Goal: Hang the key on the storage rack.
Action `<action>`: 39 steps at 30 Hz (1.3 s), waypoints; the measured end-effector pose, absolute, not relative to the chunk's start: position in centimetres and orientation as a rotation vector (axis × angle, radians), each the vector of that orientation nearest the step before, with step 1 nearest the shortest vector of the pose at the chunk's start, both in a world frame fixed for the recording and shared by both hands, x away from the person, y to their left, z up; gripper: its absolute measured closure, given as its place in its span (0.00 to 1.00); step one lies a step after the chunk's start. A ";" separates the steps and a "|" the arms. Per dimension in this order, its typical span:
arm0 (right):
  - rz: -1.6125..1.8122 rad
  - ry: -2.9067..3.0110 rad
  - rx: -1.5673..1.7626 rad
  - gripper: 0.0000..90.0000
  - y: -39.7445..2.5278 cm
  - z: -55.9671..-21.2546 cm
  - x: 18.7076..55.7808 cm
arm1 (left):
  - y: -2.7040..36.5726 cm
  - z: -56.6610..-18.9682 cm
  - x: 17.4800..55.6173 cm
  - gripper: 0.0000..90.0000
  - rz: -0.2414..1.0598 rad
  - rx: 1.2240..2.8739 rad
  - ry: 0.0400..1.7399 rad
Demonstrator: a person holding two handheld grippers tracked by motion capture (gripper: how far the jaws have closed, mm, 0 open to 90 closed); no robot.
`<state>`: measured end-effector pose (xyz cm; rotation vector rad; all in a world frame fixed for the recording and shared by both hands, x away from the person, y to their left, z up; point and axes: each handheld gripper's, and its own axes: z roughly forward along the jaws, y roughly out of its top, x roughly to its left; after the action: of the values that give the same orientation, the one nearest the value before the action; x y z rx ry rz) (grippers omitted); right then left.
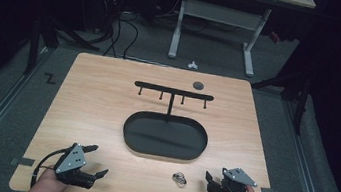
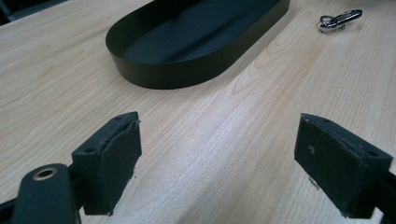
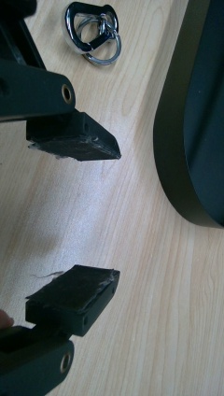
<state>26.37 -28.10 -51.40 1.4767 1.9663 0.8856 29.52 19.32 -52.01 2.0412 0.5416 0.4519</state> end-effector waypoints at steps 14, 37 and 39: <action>0.887 2.002 1.526 0.36 -27.8 -50.7 26.5 | 19.3 -52.0 29.5 0.17 0.449 2.046 0.541; 0.733 2.086 1.604 0.17 -26.6 -50.3 27.5 | 19.4 -52.0 29.5 0.17 0.449 2.044 0.535; 0.709 2.100 1.604 0.17 -26.7 -50.2 27.6 | 19.4 -51.9 29.5 0.17 0.449 2.046 0.531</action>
<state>27.60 -26.74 -50.19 1.6042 2.0996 0.7093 29.46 19.43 -51.95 2.0461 0.5312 0.4491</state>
